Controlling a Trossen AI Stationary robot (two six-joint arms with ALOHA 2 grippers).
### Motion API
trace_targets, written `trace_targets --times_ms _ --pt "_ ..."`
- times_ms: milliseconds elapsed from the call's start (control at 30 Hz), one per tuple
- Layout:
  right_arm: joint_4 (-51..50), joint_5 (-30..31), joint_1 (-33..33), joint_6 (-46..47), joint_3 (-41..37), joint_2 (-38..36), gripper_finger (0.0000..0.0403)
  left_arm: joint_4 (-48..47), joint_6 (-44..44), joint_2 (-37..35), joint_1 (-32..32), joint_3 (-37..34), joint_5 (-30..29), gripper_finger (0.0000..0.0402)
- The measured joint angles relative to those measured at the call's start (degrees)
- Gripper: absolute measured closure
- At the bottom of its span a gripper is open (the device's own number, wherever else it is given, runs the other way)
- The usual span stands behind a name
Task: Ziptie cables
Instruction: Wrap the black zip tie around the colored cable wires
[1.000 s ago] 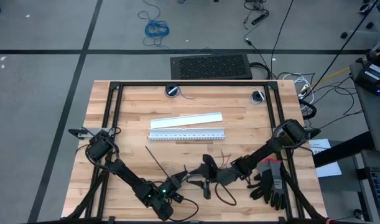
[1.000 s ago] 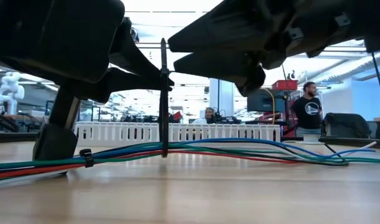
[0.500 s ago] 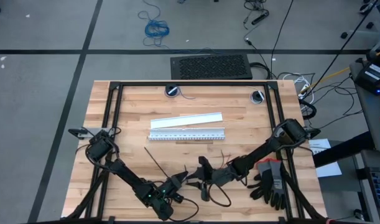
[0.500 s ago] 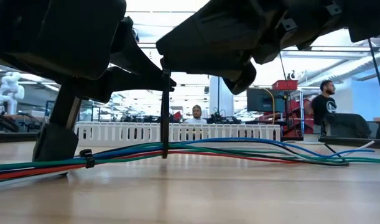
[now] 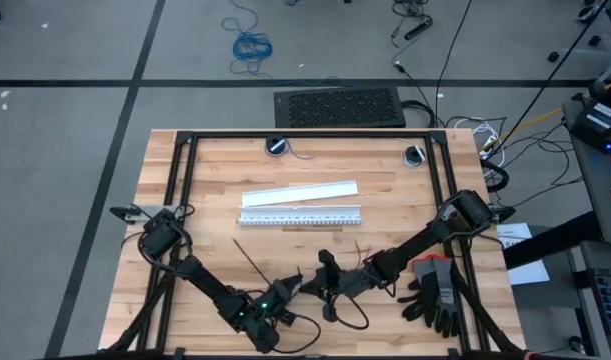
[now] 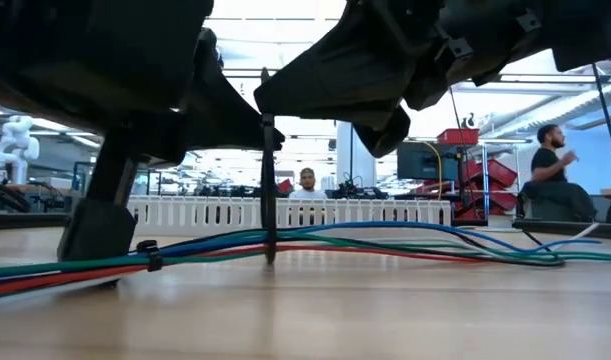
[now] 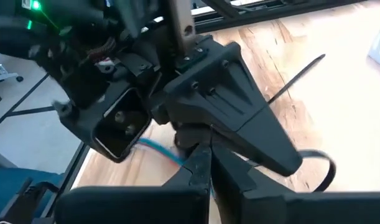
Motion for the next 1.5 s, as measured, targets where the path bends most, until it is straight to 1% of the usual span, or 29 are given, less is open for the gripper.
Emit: trace_targets --times_ms 67,133,200,367,633,733,867,1000,1067,1133,1233,1367,1433,1500 --pt "0.34 1.14 0.08 -0.82 0.00 0.01 0.0402 0.50 -3.32 0.00 -0.02 0.00 1.23 0.0401" --pt "1.21 3.66 0.25 -1.53 0.02 -0.01 0.0402 0.68 -4.86 0.00 0.00 0.00 1.90 0.0401" --pt "2.21 5.98 0.64 -2.57 0.02 -0.01 0.0402 0.55 -4.51 0.00 -0.01 0.00 2.78 0.0402" --pt "2.73 9.16 0.57 -3.62 0.02 -0.34 0.0403 0.71 -4.17 -0.26 -0.28 0.15 8.46 0.0401" --pt "2.77 15.63 0.59 -4.12 0.00 -0.34 0.0402 0.06 -1.61 -0.24 -1.85 0.22 11.01 0.0402" --pt "3.28 15.95 0.68 -4.69 0.00 -0.36 0.0402 -1.01 -1.83 -0.23 -2.12 0.22 12.88 0.0402" --pt "3.22 16.72 0.94 -5.70 0.00 -0.36 0.0402 -1.17 -7.99 -0.17 -1.77 0.17 12.36 0.0402" --pt "1.79 16.62 2.96 -8.40 0.00 -0.96 0.0400 -1.18 -9.17 -0.15 -1.31 0.15 11.90 0.0402" --pt "-0.91 16.03 4.35 -7.59 0.00 -1.41 0.0388 -1.08 -9.29 -0.14 -1.22 0.14 11.85 0.0402" --pt "-3.32 14.75 5.40 -5.33 0.00 -1.39 0.0366 -0.92 -9.30 -0.11 -1.22 0.13 11.79 0.0402" --pt "-2.80 11.89 5.98 -1.21 -0.02 -0.89 0.0317 -0.89 -9.31 -0.11 -1.22 0.11 11.75 0.0402" --pt "-1.48 9.62 5.98 -0.56 -0.02 -0.45 0.0254 -0.76 -9.31 -0.11 -1.16 0.11 11.67 0.0402" --pt "0.01 7.73 5.57 -0.29 -0.02 -0.45 0.0238 -0.61 -9.35 -0.11 -1.11 0.11 11.66 0.0402" --pt "0.70 6.91 5.17 0.07 -0.02 -0.45 0.0234 -0.61 -9.34 -0.09 -1.11 0.11 11.66 0.0402"
